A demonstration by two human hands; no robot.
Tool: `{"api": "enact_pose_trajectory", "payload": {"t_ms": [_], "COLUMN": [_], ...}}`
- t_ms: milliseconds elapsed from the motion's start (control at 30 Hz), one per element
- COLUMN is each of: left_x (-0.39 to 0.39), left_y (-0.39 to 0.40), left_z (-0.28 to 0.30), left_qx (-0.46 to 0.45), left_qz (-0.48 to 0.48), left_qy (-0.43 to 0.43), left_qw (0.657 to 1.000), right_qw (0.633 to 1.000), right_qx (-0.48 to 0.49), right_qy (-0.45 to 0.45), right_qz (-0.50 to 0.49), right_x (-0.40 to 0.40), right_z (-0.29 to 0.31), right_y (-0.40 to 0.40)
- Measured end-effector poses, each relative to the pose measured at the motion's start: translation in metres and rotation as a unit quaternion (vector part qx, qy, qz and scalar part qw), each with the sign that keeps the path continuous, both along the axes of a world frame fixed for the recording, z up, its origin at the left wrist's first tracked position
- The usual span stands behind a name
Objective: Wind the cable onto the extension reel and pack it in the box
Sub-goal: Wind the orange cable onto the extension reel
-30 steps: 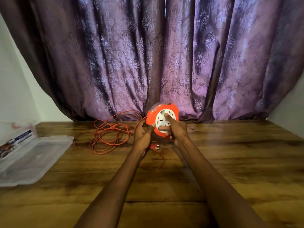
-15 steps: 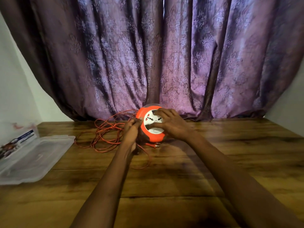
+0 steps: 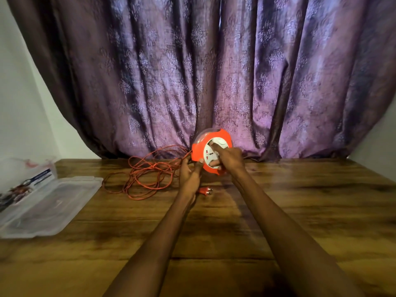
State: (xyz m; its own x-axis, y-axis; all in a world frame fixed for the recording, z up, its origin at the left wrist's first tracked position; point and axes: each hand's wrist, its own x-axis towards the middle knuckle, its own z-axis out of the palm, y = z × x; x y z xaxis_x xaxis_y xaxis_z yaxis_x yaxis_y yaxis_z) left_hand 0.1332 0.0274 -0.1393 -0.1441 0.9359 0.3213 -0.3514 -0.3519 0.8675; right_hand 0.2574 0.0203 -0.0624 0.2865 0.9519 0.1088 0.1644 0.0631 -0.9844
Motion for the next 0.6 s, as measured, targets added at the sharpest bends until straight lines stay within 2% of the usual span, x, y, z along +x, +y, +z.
{"api": "enact_pose_trajectory", "payload": {"t_ms": [67, 133, 200, 267, 333, 367, 433, 600], "left_x": [-0.004, -0.010, -0.018, -0.025, -0.031, -0.034, -0.038, -0.041], "left_y": [0.002, 0.007, 0.010, 0.014, 0.016, 0.017, 0.017, 0.013], "left_z": [0.000, 0.001, 0.004, 0.006, 0.009, 0.009, 0.010, 0.012], "left_qx": [0.001, 0.000, -0.008, -0.022, -0.032, -0.036, -0.037, -0.047], "left_qz": [0.005, 0.012, 0.015, 0.014, 0.011, 0.009, 0.002, -0.025], "left_qy": [-0.020, -0.034, -0.045, -0.061, -0.066, -0.067, -0.058, -0.028], "left_qw": [1.000, 0.999, 0.999, 0.998, 0.997, 0.997, 0.998, 0.998], "right_qw": [1.000, 0.990, 0.948, 0.875, 0.770, 0.719, 0.645, 0.524], "right_qx": [0.017, 0.031, 0.073, 0.206, 0.332, 0.363, 0.365, 0.347], "right_qy": [-0.011, -0.133, -0.296, -0.430, -0.544, -0.592, -0.667, -0.771], "right_qz": [0.004, -0.026, -0.092, -0.091, -0.011, 0.026, 0.072, 0.100], "right_x": [-0.002, -0.001, 0.004, 0.010, 0.018, 0.021, 0.024, 0.025], "right_z": [-0.005, -0.009, -0.010, -0.013, -0.014, -0.013, -0.005, 0.009], "right_y": [0.001, -0.001, -0.006, -0.010, -0.011, -0.012, -0.013, -0.016]}}
